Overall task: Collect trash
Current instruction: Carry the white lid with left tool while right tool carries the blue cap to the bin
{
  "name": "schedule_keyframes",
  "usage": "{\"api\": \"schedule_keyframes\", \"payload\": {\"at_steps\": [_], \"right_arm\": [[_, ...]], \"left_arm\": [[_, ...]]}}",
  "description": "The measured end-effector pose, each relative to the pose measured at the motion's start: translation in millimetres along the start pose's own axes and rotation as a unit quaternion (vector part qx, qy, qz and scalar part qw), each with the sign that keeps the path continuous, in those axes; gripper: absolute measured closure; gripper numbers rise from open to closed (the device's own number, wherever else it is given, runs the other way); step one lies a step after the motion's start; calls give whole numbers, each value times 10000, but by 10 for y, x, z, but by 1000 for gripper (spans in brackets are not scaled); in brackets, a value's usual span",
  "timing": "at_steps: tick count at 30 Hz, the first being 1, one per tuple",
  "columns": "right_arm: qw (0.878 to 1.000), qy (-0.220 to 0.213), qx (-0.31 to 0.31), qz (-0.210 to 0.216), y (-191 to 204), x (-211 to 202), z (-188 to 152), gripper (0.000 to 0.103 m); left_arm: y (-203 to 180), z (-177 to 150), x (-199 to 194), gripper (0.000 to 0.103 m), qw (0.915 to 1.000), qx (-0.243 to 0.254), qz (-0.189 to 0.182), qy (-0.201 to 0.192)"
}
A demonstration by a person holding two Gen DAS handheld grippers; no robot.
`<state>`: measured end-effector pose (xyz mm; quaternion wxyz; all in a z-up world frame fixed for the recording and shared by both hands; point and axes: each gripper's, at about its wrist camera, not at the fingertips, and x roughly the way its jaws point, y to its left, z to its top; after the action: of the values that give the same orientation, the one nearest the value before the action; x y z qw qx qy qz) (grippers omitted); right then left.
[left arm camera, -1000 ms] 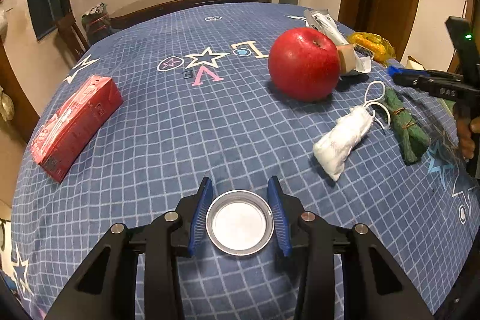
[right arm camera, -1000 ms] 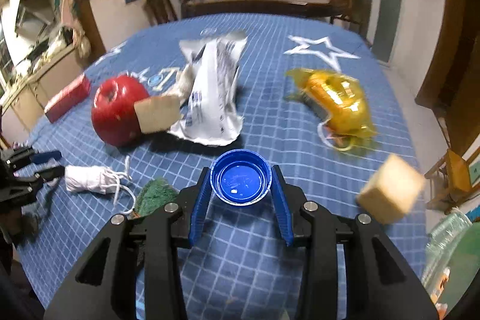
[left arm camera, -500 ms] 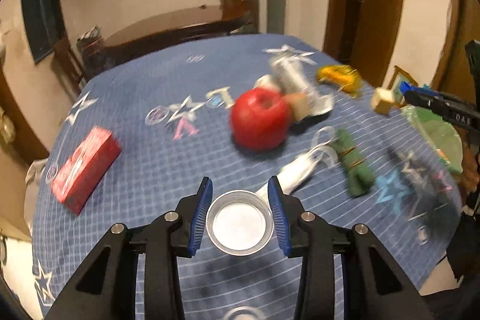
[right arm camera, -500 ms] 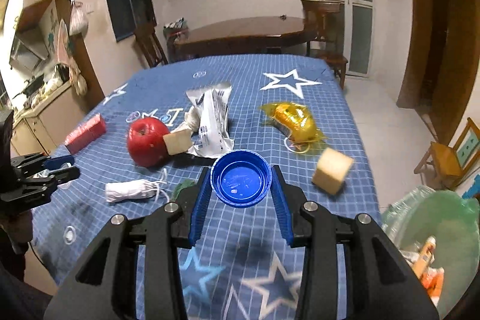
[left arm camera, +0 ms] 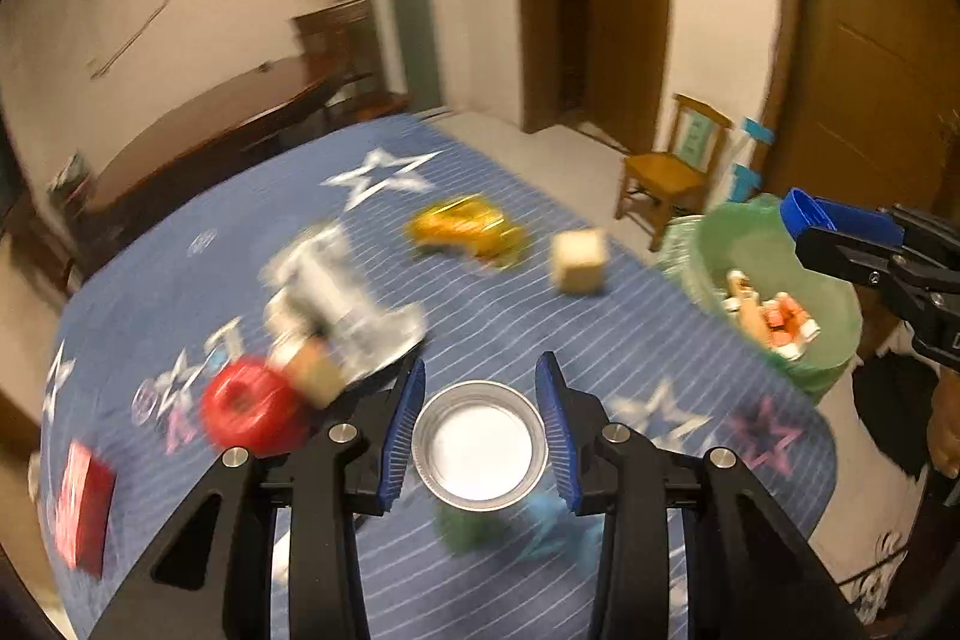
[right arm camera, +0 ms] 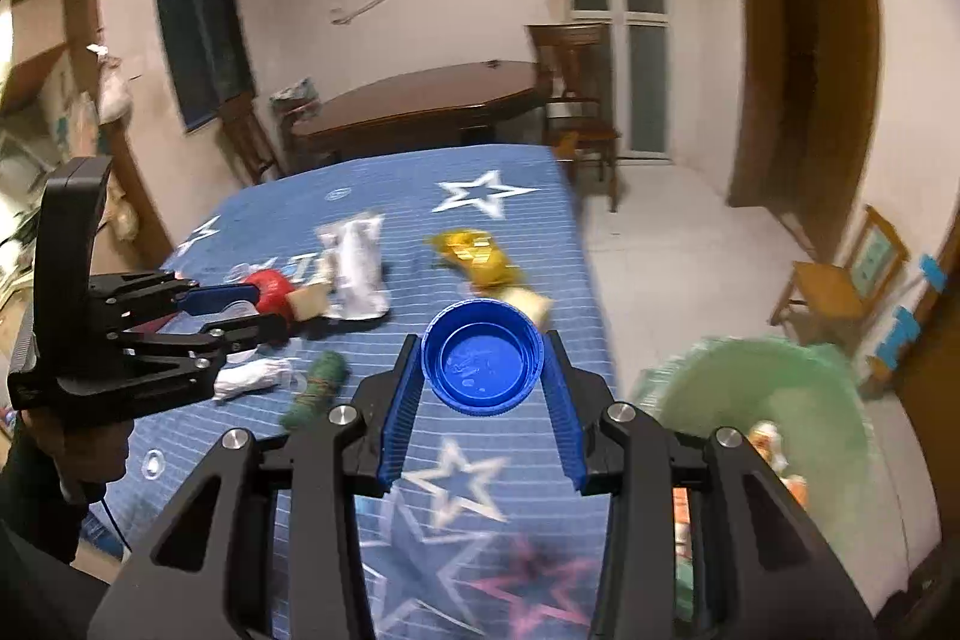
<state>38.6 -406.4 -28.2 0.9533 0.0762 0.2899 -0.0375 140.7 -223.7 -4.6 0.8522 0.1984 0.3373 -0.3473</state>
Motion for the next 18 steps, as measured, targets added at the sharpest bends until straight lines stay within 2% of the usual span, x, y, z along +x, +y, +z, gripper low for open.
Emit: {"api": "schedule_keyframes", "payload": {"at_steps": [8,13,18], "right_arm": [[9942,-62,608,-880,-768,-471,6,65],[9861,225,1066,-1254,-1258,-534,-63,65],[9783,509,1264,-1558,-1562,-544,-149,65]], "left_arm": [[-864,620,387,63,9969,625,-481,-34],[-1365,879,600,63,9927,986,-687,-49],[-1886,1075,799,63,9864,1379,-896,-81]]}}
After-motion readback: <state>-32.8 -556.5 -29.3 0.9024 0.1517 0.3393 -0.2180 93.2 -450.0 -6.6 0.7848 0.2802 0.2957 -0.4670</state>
